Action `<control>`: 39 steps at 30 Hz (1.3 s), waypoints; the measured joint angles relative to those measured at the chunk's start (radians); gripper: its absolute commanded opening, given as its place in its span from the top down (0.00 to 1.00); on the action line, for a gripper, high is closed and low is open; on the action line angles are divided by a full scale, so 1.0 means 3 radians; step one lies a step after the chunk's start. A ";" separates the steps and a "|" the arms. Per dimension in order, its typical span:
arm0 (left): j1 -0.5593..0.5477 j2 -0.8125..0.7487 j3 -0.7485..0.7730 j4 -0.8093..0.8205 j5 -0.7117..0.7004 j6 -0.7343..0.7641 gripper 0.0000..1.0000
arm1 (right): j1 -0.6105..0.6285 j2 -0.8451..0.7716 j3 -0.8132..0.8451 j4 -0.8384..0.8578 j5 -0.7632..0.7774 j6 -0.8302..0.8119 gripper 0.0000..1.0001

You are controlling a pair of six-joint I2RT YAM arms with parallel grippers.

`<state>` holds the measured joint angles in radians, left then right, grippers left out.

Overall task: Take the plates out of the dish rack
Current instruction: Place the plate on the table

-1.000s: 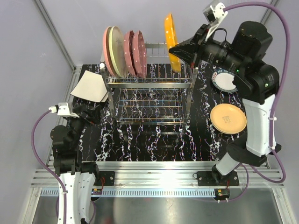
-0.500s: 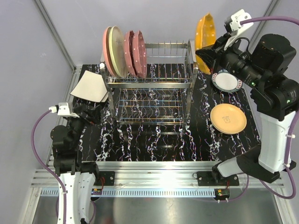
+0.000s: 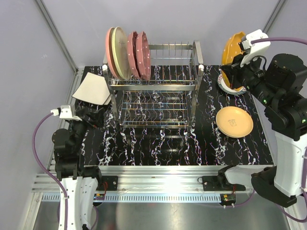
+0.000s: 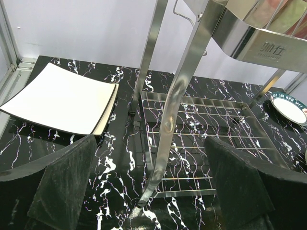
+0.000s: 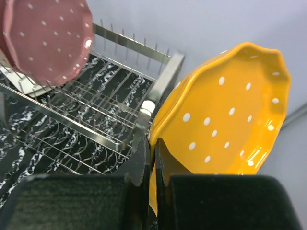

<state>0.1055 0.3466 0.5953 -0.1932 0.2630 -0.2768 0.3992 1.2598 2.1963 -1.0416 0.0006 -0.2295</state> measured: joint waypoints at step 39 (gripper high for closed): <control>-0.0107 0.0027 -0.0001 0.0010 0.0092 -0.0017 0.01 | -0.1068 -0.0448 -0.2129 0.0228 -0.0373 -0.0548 1.00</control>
<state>0.0734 0.3546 0.5949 -0.1902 0.2905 -0.2817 0.0788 1.1255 1.5578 -0.9733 -0.1112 -0.3939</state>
